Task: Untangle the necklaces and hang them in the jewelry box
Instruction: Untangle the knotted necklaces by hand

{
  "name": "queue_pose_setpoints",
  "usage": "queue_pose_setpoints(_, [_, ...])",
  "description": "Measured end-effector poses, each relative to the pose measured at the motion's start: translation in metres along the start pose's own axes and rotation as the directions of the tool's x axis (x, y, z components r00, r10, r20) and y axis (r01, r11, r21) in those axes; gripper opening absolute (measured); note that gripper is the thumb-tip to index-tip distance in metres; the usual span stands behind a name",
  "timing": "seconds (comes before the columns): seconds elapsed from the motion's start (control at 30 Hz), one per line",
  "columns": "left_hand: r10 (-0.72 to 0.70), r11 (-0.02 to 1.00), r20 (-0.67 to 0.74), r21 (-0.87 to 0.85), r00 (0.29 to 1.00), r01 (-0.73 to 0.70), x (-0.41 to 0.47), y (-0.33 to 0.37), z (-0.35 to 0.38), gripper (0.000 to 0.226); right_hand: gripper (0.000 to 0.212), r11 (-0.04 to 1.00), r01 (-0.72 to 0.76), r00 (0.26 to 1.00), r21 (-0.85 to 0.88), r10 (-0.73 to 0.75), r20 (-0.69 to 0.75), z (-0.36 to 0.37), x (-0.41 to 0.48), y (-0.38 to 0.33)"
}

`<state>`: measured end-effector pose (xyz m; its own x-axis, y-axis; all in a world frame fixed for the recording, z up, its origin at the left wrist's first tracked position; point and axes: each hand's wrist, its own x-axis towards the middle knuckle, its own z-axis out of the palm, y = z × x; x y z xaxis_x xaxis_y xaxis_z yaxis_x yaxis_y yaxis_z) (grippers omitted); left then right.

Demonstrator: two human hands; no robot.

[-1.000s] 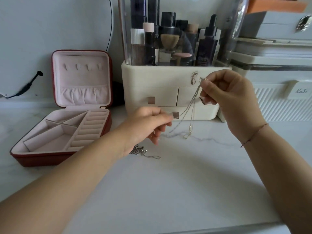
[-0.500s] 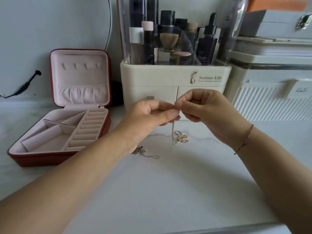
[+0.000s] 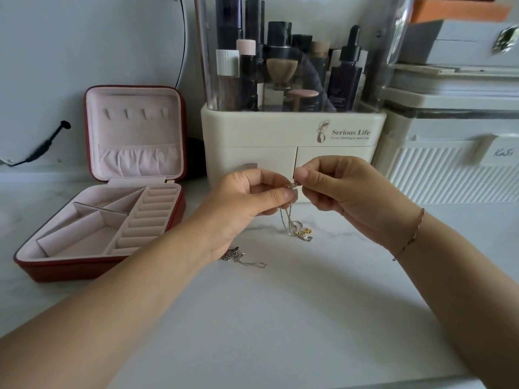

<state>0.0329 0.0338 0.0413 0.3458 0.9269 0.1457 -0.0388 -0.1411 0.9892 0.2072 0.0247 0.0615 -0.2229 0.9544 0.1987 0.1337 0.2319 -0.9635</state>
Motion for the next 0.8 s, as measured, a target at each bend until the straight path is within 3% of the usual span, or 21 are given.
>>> queue_pose_setpoints(0.23, [-0.042,0.998,0.115,0.040,0.992,0.038,-0.0016,-0.0022,0.0008,0.016,0.017,1.000,-0.002,1.000,0.031,0.001,0.013,-0.0037,-0.0003,0.0001])
queue_pose_setpoints(0.4, [-0.023,1.000,0.093,0.006,0.995,0.023,0.0003,-0.0035,-0.0009,0.014,0.019,1.000,-0.004,0.998,0.027,0.003,0.057,-0.0032,-0.0010,-0.0008])
queue_pose_setpoints(0.57, [0.012,1.000,0.066,-0.016,0.998,-0.011,0.0012,-0.0036,-0.0014,0.032,0.010,0.999,-0.015,0.998,0.028,0.014,0.053,-0.0034,-0.0014,-0.0014])
queue_pose_setpoints(0.8, [0.032,0.998,0.044,0.057,0.998,-0.035,0.0003,-0.0034,0.0012,0.013,0.020,0.999,-0.054,0.999,-0.002,0.054,0.000,-0.0037,0.0011,0.0014])
